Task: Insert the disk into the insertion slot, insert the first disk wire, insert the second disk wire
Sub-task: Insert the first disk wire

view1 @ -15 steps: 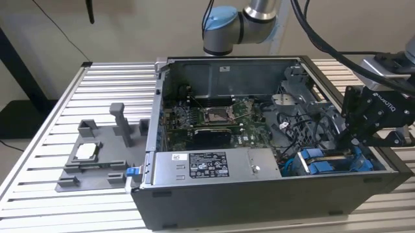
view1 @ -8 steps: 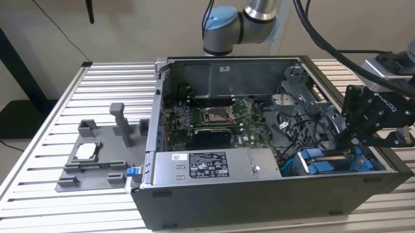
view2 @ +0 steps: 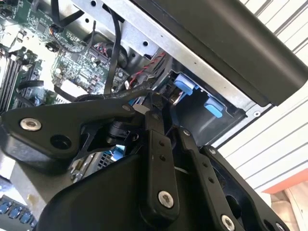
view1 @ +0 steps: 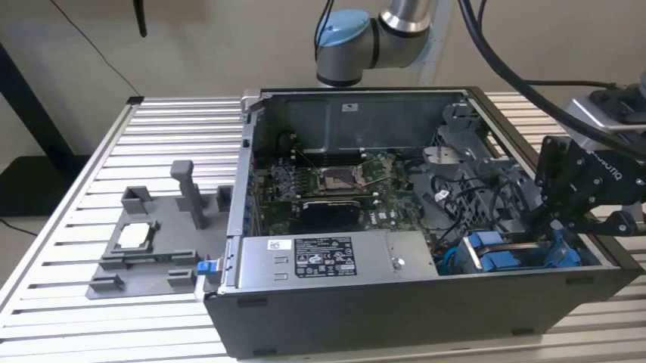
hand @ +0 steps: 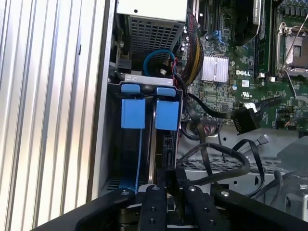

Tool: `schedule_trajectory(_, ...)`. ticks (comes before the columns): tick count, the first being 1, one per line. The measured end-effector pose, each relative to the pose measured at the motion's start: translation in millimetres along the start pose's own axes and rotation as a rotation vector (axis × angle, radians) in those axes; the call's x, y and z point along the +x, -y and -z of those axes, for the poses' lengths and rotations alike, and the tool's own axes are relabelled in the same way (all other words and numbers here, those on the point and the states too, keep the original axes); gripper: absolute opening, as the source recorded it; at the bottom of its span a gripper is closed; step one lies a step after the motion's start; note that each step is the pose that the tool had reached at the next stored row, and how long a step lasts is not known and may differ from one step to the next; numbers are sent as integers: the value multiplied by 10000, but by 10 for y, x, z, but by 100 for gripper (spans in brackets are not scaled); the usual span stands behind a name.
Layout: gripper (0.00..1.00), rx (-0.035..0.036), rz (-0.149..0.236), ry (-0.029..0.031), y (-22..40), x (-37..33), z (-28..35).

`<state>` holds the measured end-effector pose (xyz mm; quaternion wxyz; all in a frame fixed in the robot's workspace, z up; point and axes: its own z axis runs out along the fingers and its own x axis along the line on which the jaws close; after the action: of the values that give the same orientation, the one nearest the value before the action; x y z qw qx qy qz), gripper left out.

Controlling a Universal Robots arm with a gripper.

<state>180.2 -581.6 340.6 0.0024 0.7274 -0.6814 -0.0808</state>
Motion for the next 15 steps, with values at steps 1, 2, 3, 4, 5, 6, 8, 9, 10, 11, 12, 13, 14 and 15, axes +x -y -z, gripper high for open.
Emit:
schedule_trajectory(1, 19, 28, 7, 35, -1, 0, -2)
schedule_trajectory(2, 19, 52, 14, 64, -3, -1, -2)
schedule_trajectory(3, 19, 72, 18, 89, -6, -3, -4)
schedule_trajectory(4, 19, 88, 22, 105, -11, -3, -5)
schedule_trajectory(5, 19, 94, 23, 106, -16, -3, -5)
schedule_trajectory(6, 19, 101, 24, 109, -21, -4, -7)
schedule_trajectory(8, 19, 119, 28, 118, -26, -3, -10)
schedule_trajectory(9, 19, 129, 31, 125, -26, -4, -12)
schedule_trajectory(10, 19, 143, 34, 134, -25, -4, -16)
schedule_trajectory(11, 19, 159, 35, 146, -26, -3, -18)
schedule_trajectory(12, 19, 174, 39, 160, -25, -2, -22)
schedule_trajectory(13, 19, 183, 41, 168, -25, -2, -28)
schedule_trajectory(14, 19, 184, 41, 169, -25, -1, -32)
schedule_trajectory(15, 19, 186, 34, 169, -24, 1, -34)
